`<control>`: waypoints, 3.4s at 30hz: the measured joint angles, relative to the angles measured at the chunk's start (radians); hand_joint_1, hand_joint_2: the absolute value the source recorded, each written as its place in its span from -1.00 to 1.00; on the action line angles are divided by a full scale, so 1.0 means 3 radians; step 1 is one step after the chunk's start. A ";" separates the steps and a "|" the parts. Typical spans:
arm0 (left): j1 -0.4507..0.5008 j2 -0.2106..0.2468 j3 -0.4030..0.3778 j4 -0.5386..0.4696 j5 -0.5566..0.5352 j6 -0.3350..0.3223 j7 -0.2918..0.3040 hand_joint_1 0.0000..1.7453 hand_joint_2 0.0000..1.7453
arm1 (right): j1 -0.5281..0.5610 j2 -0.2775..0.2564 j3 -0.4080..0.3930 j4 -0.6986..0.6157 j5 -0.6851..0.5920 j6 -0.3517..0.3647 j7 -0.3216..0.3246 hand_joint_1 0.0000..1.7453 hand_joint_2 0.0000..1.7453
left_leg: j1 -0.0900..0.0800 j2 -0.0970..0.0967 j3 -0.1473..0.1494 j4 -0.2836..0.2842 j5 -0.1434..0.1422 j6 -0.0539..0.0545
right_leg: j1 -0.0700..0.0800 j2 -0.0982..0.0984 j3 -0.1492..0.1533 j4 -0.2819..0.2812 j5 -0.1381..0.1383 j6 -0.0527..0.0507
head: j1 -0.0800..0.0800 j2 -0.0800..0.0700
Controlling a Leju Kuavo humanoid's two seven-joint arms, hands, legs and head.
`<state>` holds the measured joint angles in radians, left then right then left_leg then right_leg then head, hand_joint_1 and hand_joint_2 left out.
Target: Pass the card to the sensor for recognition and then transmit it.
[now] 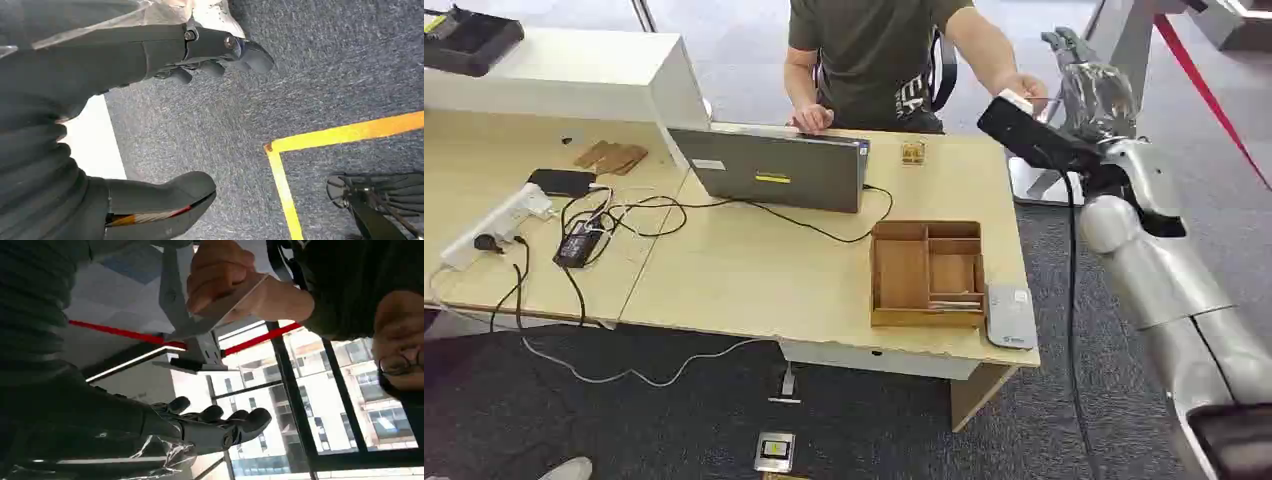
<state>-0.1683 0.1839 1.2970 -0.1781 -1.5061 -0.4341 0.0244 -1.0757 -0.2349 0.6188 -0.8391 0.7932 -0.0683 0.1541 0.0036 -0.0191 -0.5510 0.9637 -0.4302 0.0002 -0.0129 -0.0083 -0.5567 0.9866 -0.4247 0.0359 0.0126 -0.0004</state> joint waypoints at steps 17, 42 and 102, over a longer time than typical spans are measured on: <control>0.0024 -0.0001 0.0000 0.0002 -0.0014 0.0000 0.0083 -1.00 1.00 | -0.0140 0.0369 0.0727 0.0996 0.0620 0.0227 0.0216 1.00 1.00 | 0.0000 0.0004 0.0003 0.0001 -0.0001 -0.0001 | 0.0000 0.0001 -0.0002 -0.0003 -0.0002 -0.0003 | 0.0000 0.0000; 0.0034 -0.0004 0.0069 0.0005 -0.0031 0.0000 0.0104 -1.00 1.00 | -0.0298 0.0251 0.0801 0.1159 0.0609 0.0011 0.0385 1.00 1.00 | -0.0001 0.0006 0.0004 0.0003 -0.0001 -0.0001 | 0.0000 0.0002 -0.0002 -0.0004 -0.0001 -0.0003 | 0.0000 0.0000; 0.0029 -0.0022 0.0347 0.0006 -0.0015 0.0000 0.0177 -1.00 1.00 | 0.1571 -0.0261 -0.0341 0.0746 -0.0922 -0.0452 -0.0335 1.00 1.00 | 0.0000 0.0008 0.0006 0.0002 -0.0008 0.0002 | 0.0002 0.0005 0.0000 -0.0009 -0.0002 -0.0003 | 0.0000 0.0000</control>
<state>-0.1595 0.1774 1.4011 -0.1762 -1.5106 -0.4341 0.0774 -0.6042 -0.3132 0.5165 -0.6154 0.5165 -0.2037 0.0538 0.0038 -0.0167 -0.5492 0.9642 -0.4325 0.0009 -0.0124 -0.0069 -0.5565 0.9839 -0.4253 0.0351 0.0126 -0.0004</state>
